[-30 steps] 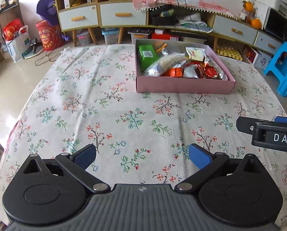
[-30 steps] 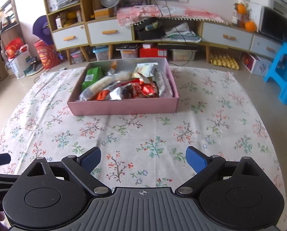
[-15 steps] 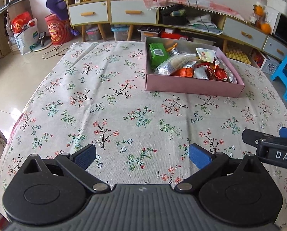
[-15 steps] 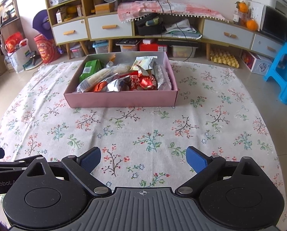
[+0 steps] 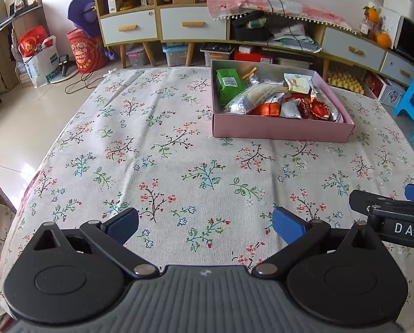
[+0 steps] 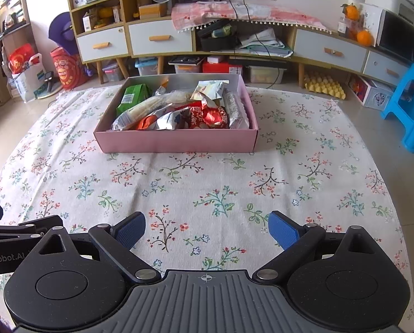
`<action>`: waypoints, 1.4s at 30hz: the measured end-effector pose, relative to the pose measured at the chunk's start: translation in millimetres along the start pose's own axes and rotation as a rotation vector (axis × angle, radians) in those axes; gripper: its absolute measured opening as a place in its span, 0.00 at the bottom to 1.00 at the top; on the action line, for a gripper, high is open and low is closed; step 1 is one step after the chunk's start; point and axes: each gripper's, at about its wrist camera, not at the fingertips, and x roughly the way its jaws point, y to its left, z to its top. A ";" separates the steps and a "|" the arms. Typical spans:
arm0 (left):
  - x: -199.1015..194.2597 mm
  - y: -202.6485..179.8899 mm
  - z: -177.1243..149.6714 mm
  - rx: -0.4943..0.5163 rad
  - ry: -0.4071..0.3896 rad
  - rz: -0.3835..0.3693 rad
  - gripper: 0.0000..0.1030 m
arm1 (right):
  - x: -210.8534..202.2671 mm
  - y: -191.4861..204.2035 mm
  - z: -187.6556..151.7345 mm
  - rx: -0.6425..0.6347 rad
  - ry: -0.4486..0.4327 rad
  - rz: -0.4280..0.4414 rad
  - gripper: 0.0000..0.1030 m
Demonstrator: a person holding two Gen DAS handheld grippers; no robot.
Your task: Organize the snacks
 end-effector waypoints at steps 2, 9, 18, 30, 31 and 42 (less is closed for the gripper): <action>-0.2 -0.3 0.2 0.004 -0.003 0.001 1.00 | 0.2 0.2 0.3 0.000 0.002 0.000 0.94; -0.7 -1.5 0.1 0.011 -0.005 -0.001 1.00 | 1.1 0.3 0.1 -0.001 0.007 0.002 0.94; -1.0 -1.5 0.4 0.012 -0.006 0.002 1.00 | 1.2 0.2 -0.5 -0.001 0.008 0.002 0.94; -1.3 -1.3 1.1 0.014 -0.006 0.002 1.00 | 1.3 0.9 -0.9 -0.001 0.007 0.003 0.94; -1.4 -1.4 1.1 0.014 -0.006 0.002 1.00 | 1.3 0.9 -0.8 -0.001 0.007 0.002 0.94; -1.6 -1.2 1.1 0.013 -0.005 0.003 1.00 | 1.5 1.4 -1.1 -0.001 0.008 0.003 0.94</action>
